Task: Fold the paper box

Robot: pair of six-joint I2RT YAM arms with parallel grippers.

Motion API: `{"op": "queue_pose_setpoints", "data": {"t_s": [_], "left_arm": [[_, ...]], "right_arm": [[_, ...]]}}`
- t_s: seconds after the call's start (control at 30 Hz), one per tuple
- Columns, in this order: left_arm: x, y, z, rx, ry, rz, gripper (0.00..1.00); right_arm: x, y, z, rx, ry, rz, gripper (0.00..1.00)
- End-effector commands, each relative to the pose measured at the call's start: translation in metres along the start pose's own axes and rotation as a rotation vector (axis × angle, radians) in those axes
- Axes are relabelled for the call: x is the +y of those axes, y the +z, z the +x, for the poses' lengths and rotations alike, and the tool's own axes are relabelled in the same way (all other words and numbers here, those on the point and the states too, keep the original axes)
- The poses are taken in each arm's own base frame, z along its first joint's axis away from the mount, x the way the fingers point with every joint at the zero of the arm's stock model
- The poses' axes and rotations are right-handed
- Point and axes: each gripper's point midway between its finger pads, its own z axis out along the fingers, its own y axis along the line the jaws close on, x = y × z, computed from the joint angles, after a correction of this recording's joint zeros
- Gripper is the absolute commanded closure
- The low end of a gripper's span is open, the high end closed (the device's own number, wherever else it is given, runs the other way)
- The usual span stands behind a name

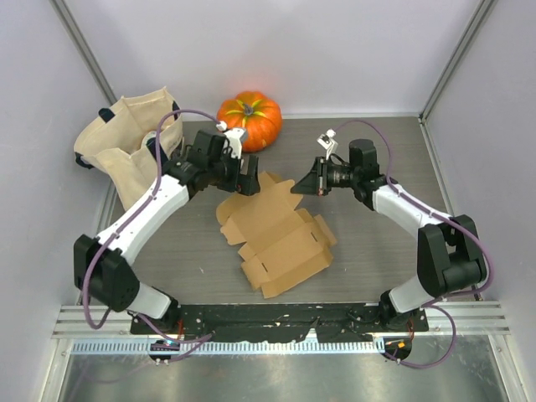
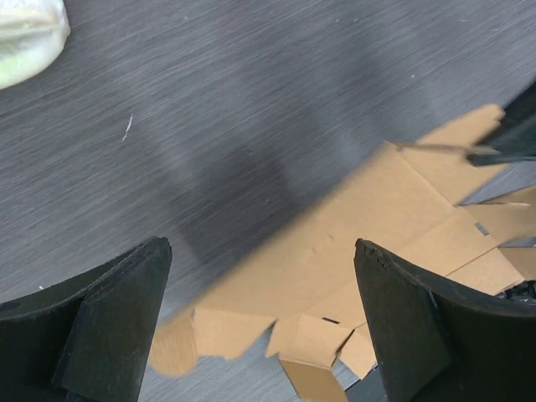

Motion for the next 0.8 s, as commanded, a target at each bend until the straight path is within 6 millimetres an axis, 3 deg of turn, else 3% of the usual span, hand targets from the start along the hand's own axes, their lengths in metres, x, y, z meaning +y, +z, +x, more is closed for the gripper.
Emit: {"op": "queue_pose_setpoints", "data": {"t_s": [0.0,0.1,0.2,0.23,0.27,0.37,0.43,0.53,0.57,0.63,0.67,0.7,0.73,0.77], "left_arm": [[0.0,0.008,0.002,0.07,0.011,0.132,0.06],[-0.009,0.015,0.003,0.094,-0.005,0.23,0.1],[-0.025,0.019,0.01,0.135,-0.033,0.35,0.25],[-0.025,0.023,0.015,0.154,-0.046,0.353,0.31],[-0.022,0.025,0.016,0.16,-0.052,0.334,0.43],[-0.012,0.029,0.018,0.172,-0.077,0.297,0.62],[-0.006,0.03,0.017,0.173,-0.107,0.283,0.8],[0.002,0.029,0.014,0.152,-0.151,0.257,0.91],[0.006,0.027,0.011,0.133,-0.159,0.248,0.94],[0.011,0.025,0.013,0.13,-0.189,0.226,1.0],[0.014,0.022,0.009,0.104,-0.195,0.221,1.0],[0.014,0.02,0.011,0.104,-0.222,0.222,1.0],[0.014,0.019,0.011,0.099,-0.231,0.227,1.0],[0.016,0.018,0.01,0.086,-0.24,0.225,1.0]], "right_arm": [[0.023,0.002,-0.01,0.035,-0.069,-0.124,0.99],[0.025,0.001,-0.003,0.064,-0.081,-0.146,0.99],[0.019,0.004,-0.003,0.067,-0.082,-0.13,0.99],[0.016,0.006,-0.002,0.071,-0.072,-0.124,0.99],[0.013,0.007,-0.005,0.065,-0.068,-0.112,0.99],[0.0,0.012,-0.016,0.031,-0.052,-0.045,0.99],[-0.007,0.015,-0.023,0.005,-0.014,0.004,0.9],[-0.034,0.012,-0.044,-0.082,0.081,0.15,0.74],[-0.042,0.009,-0.05,-0.111,0.117,0.188,0.63],[-0.08,-0.02,-0.061,-0.237,0.288,0.312,0.52],[-0.081,-0.037,-0.081,-0.332,0.271,0.295,0.31],[-0.081,-0.052,-0.086,-0.395,0.343,0.274,0.25],[-0.095,-0.065,-0.07,-0.423,0.39,0.299,0.18],[-0.101,-0.098,-0.081,-0.514,0.381,0.331,0.18]]}}
